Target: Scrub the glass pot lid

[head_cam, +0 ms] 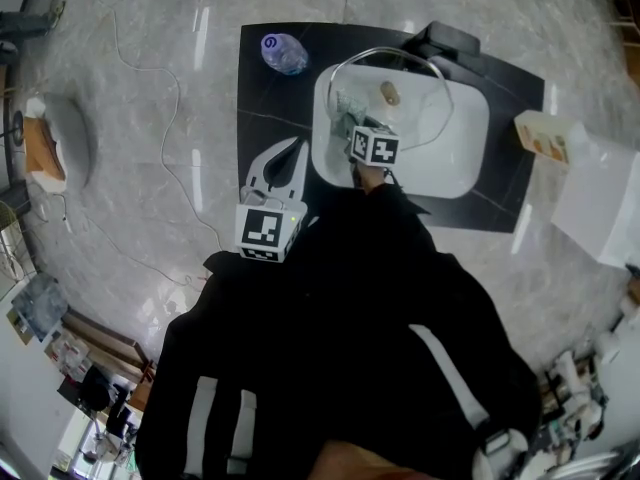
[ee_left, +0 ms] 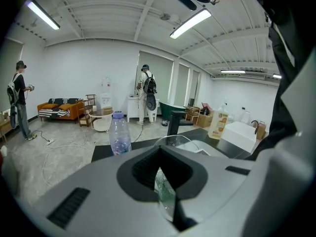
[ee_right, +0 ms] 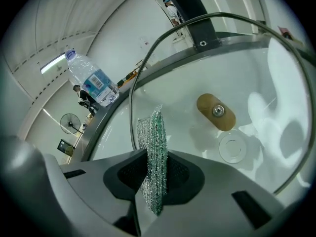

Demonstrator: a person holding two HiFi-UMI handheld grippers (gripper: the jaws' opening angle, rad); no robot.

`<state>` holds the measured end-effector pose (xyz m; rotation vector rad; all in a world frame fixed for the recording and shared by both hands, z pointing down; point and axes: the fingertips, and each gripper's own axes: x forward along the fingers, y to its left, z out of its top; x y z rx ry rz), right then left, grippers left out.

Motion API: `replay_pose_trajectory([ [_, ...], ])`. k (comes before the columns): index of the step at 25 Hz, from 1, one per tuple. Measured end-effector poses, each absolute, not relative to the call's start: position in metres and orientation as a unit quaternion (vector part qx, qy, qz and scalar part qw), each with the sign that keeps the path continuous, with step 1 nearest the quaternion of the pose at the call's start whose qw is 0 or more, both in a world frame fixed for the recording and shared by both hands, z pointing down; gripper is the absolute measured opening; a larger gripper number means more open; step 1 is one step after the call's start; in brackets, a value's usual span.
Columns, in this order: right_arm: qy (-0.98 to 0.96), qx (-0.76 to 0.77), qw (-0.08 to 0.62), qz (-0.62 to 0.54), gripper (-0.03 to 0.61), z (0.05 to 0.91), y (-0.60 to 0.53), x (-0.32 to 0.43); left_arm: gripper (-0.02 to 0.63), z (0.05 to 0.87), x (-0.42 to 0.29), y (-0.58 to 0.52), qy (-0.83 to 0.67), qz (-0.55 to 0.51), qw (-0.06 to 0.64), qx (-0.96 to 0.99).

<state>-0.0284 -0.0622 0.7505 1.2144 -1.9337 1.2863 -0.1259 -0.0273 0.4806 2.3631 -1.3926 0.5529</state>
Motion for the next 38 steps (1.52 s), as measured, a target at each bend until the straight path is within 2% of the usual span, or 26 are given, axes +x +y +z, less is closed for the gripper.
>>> replay_pose_trajectory([
  [38,-0.673,0.479,0.272,0.494,0.069,0.768,-0.051,0.032,0.003,0.482,-0.086,-0.024,-0.472,0.201,0.168,0.842],
])
